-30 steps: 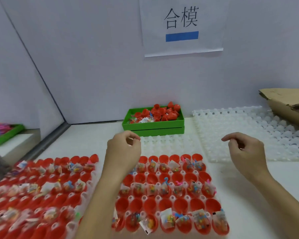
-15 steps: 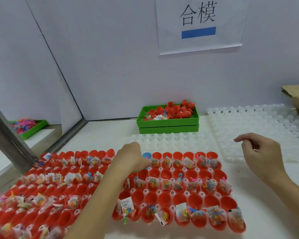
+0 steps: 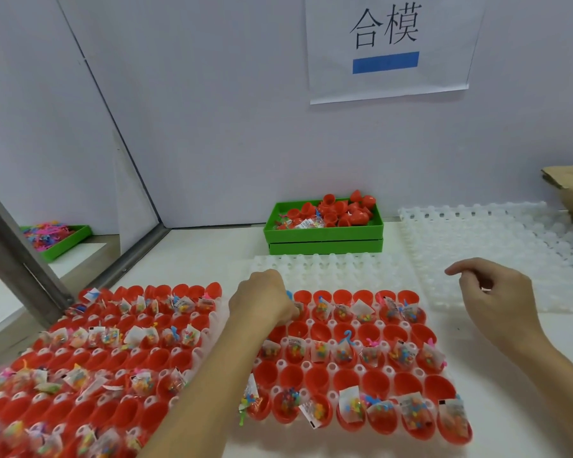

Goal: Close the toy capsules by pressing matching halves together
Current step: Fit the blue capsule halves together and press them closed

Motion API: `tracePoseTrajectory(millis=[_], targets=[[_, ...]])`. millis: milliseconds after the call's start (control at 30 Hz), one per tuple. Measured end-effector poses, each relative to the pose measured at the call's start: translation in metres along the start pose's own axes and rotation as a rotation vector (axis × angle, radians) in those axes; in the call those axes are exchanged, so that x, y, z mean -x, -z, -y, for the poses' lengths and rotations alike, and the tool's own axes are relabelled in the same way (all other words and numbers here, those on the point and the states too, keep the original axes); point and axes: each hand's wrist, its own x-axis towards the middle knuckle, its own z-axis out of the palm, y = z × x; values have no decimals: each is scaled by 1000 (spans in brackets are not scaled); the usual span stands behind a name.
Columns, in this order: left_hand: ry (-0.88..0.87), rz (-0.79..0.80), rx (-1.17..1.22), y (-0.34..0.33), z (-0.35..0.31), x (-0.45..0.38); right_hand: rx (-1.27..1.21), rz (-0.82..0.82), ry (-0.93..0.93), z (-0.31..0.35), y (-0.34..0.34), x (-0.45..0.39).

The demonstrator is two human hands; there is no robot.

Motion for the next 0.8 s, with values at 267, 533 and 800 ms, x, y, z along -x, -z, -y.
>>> tracePoseTrajectory(millis=[267,533,800], targets=[[0,-68,-24,1,2,-1,-22,20,0,1,-2,1],[-84,-349,88,16,-1,18,-67,29,-18,5,-1,-2],[-460,-256,660,-10,-67,35,-205,164,36,37,-9,4]])
